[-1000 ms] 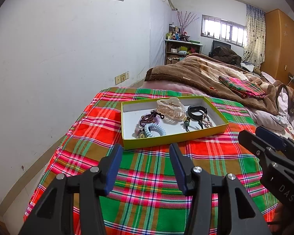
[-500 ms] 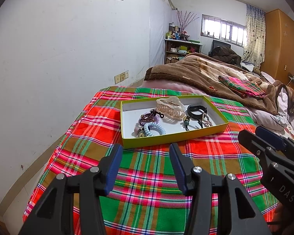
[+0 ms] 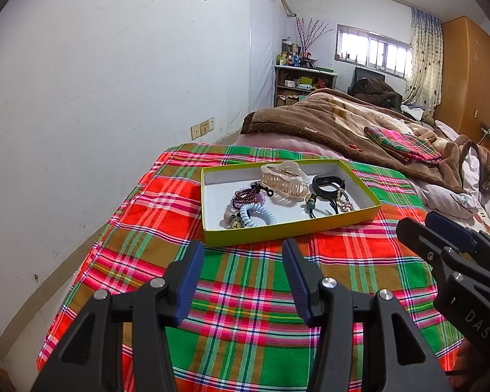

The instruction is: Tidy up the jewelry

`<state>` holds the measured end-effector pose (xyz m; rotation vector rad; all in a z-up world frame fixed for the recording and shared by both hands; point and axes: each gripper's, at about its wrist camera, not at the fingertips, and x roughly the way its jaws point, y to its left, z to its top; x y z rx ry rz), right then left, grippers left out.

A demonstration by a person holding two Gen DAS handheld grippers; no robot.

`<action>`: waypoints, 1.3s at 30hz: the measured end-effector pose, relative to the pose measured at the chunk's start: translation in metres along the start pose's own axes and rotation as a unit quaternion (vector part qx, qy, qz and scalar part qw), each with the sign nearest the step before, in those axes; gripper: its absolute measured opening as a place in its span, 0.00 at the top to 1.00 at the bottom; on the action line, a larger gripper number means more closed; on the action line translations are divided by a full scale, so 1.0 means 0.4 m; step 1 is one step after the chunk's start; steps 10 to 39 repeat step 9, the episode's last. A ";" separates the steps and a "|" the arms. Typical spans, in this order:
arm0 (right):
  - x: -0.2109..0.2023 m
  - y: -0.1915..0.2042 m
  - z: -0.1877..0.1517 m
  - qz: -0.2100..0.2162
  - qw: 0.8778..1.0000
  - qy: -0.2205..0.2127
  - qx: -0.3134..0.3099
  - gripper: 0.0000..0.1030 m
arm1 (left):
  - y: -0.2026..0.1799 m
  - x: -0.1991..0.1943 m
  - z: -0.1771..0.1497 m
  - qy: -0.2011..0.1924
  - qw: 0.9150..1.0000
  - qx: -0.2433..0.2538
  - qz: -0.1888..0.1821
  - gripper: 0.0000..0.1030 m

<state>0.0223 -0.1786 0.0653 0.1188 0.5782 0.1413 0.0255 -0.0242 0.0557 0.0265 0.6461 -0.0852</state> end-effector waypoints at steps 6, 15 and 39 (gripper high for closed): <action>-0.001 -0.001 -0.001 0.000 1.000 0.000 0.001 0.50 | -0.002 0.001 -0.002 0.003 1.000 -0.001 -0.001 0.50; -0.001 -0.001 -0.001 0.000 1.000 0.001 0.000 0.50 | -0.003 0.000 -0.003 0.004 1.000 0.000 0.000 0.50; -0.001 -0.001 -0.001 0.000 1.000 0.001 0.000 0.50 | -0.003 0.000 -0.003 0.004 1.000 0.000 0.000 0.50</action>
